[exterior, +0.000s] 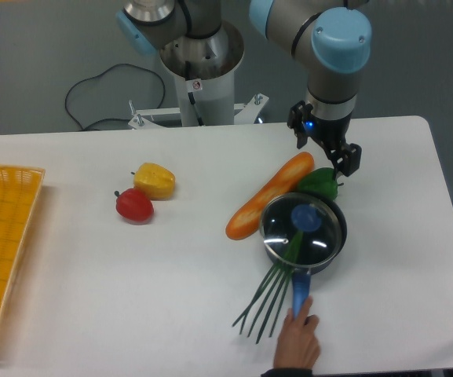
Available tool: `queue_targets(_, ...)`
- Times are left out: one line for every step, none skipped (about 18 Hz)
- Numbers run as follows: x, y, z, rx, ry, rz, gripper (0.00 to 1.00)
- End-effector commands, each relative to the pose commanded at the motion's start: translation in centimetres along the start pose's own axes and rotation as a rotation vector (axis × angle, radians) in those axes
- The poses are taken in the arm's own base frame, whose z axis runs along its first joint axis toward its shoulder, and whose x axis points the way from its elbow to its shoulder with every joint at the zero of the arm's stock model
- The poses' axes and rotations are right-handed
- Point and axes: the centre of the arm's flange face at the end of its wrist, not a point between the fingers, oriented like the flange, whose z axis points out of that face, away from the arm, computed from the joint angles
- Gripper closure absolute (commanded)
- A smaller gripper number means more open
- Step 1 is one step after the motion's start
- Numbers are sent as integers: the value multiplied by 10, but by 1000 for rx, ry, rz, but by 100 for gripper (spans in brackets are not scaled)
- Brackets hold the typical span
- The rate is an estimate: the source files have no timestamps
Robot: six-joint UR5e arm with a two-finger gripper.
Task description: Close the pot lid
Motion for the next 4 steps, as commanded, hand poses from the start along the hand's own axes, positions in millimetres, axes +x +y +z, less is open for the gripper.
queue_targets(0,2,0,0,2,-1,0)
queue_targets(-1,3,-2,0,-1,-3,0)
queue_targets(0,3,-3,0,-3,-3,0)
queue_targets(0,2,-4,1,-7,-3,0)
